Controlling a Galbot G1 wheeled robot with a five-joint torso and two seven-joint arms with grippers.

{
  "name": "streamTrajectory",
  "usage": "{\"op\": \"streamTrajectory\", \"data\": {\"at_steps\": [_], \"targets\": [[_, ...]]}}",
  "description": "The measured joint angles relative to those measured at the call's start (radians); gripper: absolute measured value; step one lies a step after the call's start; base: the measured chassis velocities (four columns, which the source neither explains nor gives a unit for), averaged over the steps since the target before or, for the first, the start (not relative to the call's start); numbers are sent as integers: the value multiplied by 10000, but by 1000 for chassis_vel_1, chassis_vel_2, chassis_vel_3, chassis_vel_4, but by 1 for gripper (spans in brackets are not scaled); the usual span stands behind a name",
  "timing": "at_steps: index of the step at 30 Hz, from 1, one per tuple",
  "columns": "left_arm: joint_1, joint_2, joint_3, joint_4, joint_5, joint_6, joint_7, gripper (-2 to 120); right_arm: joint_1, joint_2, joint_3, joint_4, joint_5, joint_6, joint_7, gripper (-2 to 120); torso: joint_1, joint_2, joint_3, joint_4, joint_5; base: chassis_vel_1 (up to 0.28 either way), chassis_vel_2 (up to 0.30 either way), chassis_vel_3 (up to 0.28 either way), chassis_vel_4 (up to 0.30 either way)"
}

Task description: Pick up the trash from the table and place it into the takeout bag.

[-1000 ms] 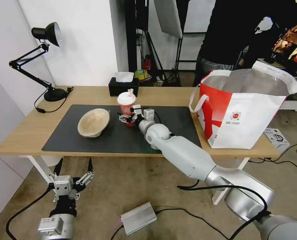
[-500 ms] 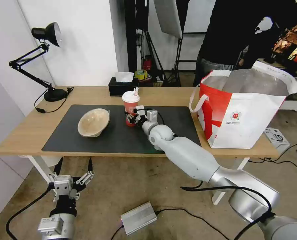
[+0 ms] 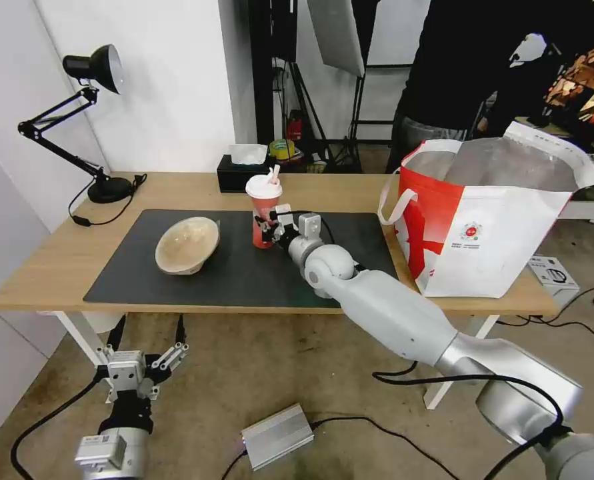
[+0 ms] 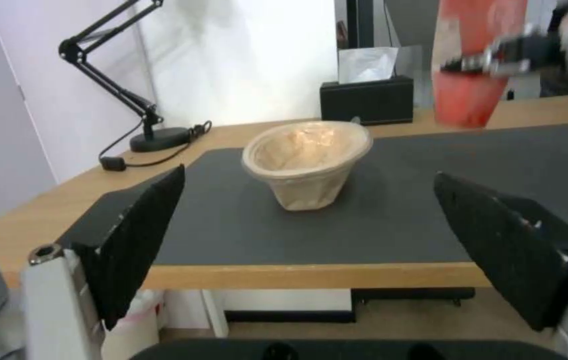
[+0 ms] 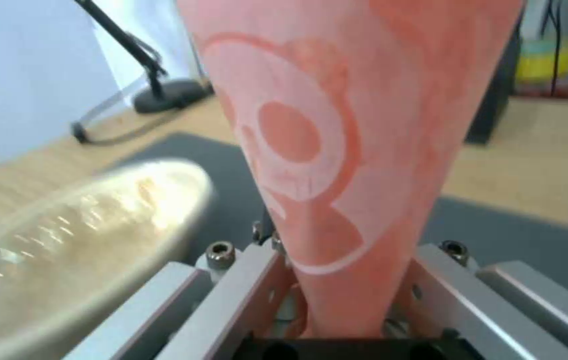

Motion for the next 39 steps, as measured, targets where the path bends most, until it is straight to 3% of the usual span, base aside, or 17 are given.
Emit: {"op": "streamTrajectory", "data": {"at_steps": [9, 19, 23, 35, 39], "targets": [[65, 35, -4, -92, 0, -4, -1, 100, 713, -977, 78, 2053, 546, -552, 599, 3, 0, 2, 0, 0, 1, 0, 0, 0, 0], [102, 71, 6, -135, 17, -4, 0, 100, 1582, -1797, 227, 2897, 808, -784, 724, 3, 0, 2, 0, 0, 0, 0, 0, 0, 0], [127, 83, -4, -185, 18, -5, -1, 100, 2314, -2512, 158, 3014, 873, -872, 557, 3, 0, 2, 0, 0, 0, 0, 0, 0, 0], [122, 199, -2, -226, -50, -5, 0, 100, 4012, -4628, 70, 3290, 759, -1443, -798, 3, 0, 1, 0, 1, 2, 0, 0, 0, 0], [123, 260, -4, -226, -108, -14, 2, 100, 4573, -5566, 107, 3121, 354, -1894, -1844, 3, 0, 1, 0, -1, 2, 0, 0, 0, 0]]}}
